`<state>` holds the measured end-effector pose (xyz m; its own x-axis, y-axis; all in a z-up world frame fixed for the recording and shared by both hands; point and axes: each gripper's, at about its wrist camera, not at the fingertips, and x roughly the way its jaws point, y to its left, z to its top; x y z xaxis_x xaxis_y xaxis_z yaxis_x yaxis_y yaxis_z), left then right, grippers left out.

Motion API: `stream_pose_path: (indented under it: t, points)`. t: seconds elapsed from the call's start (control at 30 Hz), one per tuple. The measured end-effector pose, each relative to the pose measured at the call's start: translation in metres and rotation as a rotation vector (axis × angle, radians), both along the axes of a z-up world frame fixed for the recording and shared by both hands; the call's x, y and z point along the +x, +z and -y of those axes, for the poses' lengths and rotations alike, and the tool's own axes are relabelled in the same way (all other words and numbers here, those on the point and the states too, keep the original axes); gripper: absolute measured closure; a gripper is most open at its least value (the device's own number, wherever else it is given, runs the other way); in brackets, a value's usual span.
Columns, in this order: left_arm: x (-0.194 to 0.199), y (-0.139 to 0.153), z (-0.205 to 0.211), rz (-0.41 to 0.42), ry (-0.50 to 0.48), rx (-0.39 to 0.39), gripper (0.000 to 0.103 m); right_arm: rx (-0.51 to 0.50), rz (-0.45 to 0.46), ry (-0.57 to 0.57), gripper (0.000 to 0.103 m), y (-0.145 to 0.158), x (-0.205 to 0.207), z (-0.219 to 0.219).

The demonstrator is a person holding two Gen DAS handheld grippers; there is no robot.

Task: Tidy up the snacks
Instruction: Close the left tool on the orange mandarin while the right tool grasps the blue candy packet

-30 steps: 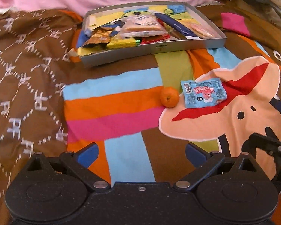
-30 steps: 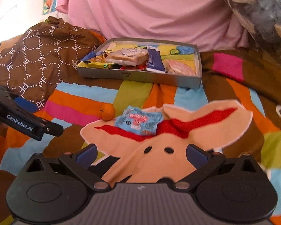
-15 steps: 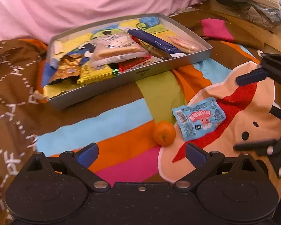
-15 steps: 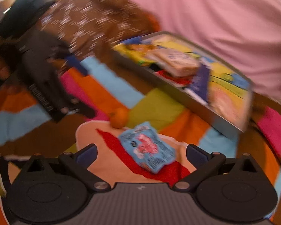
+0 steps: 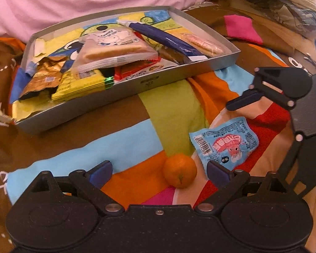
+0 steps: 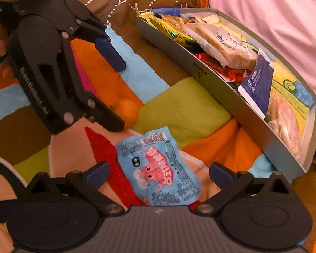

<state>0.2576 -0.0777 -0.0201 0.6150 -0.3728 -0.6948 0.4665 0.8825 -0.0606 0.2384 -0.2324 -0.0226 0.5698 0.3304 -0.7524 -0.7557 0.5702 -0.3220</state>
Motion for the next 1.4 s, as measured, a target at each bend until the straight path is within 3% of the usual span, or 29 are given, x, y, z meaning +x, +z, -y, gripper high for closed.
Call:
stream_pose_path:
  t: [0.23,0.33,0.47,0.6,0.7,1.07,1.3,1.4]
  points:
    - [-0.001,-0.007,0.009,0.022,-0.049,0.025,0.007,0.042,-0.089,-0.039,0.001,-0.004,0.013,0.009]
    - [-0.002,-0.008,0.011,0.023,-0.051,0.027,0.012,0.055,-0.095,-0.066,0.001,-0.004,0.012,0.012]
    - [-0.003,-0.007,0.011,0.017,-0.020,0.034,0.032,0.055,-0.109,-0.067,0.002,-0.004,0.007,0.015]
    - [-0.002,-0.007,0.005,-0.029,0.002,-0.019,0.057,0.049,-0.124,-0.050,0.012,-0.001,0.000,0.015]
    - [-0.005,-0.010,0.006,-0.055,-0.009,-0.032,0.065,0.049,-0.135,-0.053,0.023,0.001,-0.007,0.015]
    - [-0.031,-0.013,-0.012,-0.076,0.115,-0.032,0.066,0.090,-0.138,-0.221,0.043,-0.001,-0.029,-0.001]
    - [-0.053,-0.013,-0.038,-0.088,0.191,-0.058,0.066,0.142,-0.152,-0.293,0.046,0.004,-0.053,-0.008]
    - [-0.060,-0.013,-0.043,-0.090,0.197,-0.059,0.066,0.147,-0.132,-0.299,0.043,0.004,-0.057,-0.009]
